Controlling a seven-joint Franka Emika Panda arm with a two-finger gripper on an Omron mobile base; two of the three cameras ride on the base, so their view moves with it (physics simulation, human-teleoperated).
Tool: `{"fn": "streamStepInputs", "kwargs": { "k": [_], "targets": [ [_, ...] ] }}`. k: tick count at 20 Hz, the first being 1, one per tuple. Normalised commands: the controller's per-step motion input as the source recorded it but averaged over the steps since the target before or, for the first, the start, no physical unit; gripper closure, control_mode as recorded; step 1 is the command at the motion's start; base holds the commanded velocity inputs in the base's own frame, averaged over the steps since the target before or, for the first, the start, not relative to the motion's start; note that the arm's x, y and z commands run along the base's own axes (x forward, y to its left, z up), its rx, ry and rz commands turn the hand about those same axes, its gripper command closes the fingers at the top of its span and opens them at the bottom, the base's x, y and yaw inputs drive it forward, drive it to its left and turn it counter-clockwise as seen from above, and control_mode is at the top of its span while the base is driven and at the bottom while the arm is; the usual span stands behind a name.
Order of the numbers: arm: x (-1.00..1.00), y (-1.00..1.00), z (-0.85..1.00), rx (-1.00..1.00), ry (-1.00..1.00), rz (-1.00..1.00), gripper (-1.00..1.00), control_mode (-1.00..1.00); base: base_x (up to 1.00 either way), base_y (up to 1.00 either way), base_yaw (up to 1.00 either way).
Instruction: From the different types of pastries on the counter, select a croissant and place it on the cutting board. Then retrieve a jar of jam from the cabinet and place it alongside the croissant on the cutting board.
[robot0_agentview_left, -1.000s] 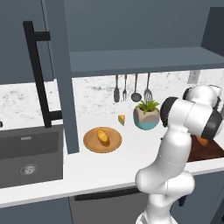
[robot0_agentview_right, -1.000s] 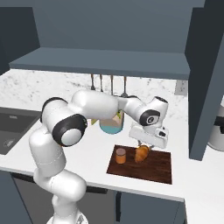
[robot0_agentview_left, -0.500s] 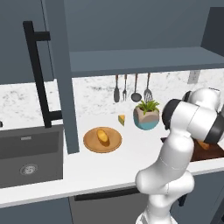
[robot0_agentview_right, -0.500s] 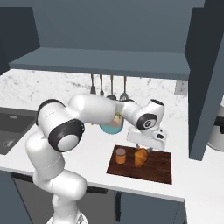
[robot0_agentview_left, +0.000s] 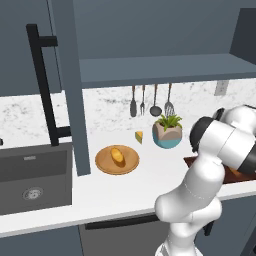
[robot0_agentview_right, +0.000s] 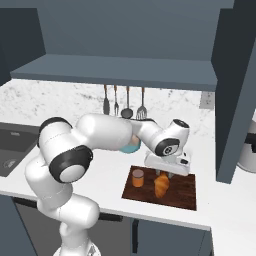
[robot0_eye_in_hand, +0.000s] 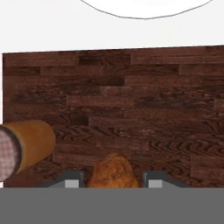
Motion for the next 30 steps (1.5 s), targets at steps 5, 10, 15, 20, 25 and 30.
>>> {"fn": "streamStepInputs", "kwargs": {
  "k": [5, 10, 15, 20, 25, 30],
  "targets": [
    [-0.11, 0.00, -0.18, 0.00, -0.06, 0.02, 1.00, -1.00, 0.00, 0.00, 0.00],
    [0.12, 0.00, -0.08, 0.00, -0.01, 0.03, 1.00, -1.00, 0.00, 0.00, 0.00],
    [0.36, 0.00, 0.00, 0.00, 0.00, 0.05, 1.00, -1.00, 0.00, 0.00, 0.00],
    [0.11, 0.00, -0.03, 0.00, -0.03, 0.05, 1.00, -1.00, 0.00, 0.00, 0.00],
    [0.00, -0.04, -0.20, 0.00, -0.09, 0.05, 1.00, -1.00, 0.00, 0.00, 0.00],
    [0.00, 0.00, -0.24, 0.00, -0.07, 0.04, 1.00, -1.00, 0.00, 0.00, 0.00]
  ]
}}
